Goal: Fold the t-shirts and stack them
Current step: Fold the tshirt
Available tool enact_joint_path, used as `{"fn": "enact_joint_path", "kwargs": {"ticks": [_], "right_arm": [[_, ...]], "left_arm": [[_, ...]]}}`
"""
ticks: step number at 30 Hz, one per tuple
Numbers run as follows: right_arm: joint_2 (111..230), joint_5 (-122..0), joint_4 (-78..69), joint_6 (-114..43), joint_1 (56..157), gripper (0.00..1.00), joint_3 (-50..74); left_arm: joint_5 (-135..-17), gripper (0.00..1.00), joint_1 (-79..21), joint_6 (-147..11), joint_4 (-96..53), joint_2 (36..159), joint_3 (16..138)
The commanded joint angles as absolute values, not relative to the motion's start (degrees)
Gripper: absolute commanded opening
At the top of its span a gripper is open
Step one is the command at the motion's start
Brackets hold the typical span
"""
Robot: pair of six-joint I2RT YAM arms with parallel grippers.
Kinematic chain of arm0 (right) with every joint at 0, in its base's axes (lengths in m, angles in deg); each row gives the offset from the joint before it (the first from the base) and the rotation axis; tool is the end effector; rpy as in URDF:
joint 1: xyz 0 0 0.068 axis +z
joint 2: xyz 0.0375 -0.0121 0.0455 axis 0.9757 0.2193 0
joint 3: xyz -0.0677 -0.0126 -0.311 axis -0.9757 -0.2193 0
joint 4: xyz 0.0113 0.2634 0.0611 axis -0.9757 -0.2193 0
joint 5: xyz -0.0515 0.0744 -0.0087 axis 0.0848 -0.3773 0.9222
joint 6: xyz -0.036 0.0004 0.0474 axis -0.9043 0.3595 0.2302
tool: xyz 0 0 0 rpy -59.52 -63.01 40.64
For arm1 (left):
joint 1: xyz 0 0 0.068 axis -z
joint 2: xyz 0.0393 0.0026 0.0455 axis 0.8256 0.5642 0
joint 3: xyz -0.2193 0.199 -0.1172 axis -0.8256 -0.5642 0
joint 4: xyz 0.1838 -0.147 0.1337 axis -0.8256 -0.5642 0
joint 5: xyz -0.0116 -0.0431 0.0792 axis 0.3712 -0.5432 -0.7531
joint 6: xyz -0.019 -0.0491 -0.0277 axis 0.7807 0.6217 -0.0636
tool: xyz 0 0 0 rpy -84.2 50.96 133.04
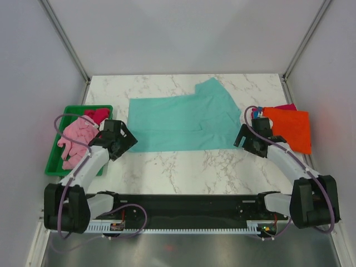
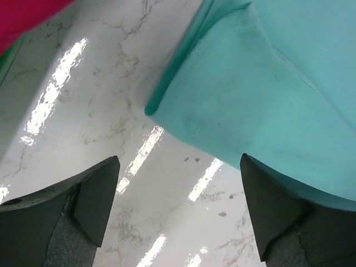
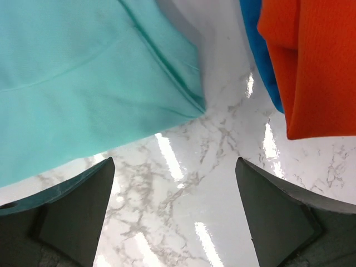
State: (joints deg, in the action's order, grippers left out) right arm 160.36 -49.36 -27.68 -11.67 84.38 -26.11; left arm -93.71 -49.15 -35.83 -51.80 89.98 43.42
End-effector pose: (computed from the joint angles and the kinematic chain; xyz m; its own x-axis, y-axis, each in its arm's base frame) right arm 0.2267 0.0249 0.2194 -0.7579 0.4186 -0.5004 0.3518 0.9082 0.2269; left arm 0.2174 -0.0176 0.2317 -0.6177 -0.6206 -0.4831 -0.5629 0.7778 -0.2795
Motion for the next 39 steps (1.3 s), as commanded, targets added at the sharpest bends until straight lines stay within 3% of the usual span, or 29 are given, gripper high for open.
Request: {"fn": "enact_joint_path", "kwargs": {"ticks": [1, 6, 9, 17, 24, 29, 39], "right_arm": [[155.72, -50.03, -33.52, -11.82, 86.29, 0.98, -16.46], [160.18, -50.74, -34.77, -12.78, 91.29, 0.98, -3.89], [169.92, -51.17, -34.24, -16.29, 91.83, 0.98, 6.83], [202.26, -51.09, -33.36, -26.05, 91.83, 0.98, 40.93], [230.66, -44.68, -33.19, -28.35, 91.57, 0.98, 75.89], [238.85, -39.85, -22.06, -25.62, 91.13, 0.98, 77.09], [250.1, -39.49, -13.85, -22.54, 89.99, 0.98, 84.21]], "left_arm": [[-92.36, 0.97, -49.24, -37.8, -57.68, 83.24, 47.92], [-85.26, 0.9, -49.15, -45.0, -60.77, 76.03, 51.61], [-82.43, 0.88, -48.71, -48.7, -60.85, 70.25, 51.18], [-75.06, 0.92, -47.92, -52.31, -58.92, 63.1, 47.93], [-71.8, 0.87, -47.39, -53.54, -58.04, 65.48, 48.19], [-70.57, 0.86, -47.3, -53.72, -56.99, 65.48, 47.75], [-69.42, 0.85, -47.3, -53.98, -56.64, 66.18, 47.49]]}}
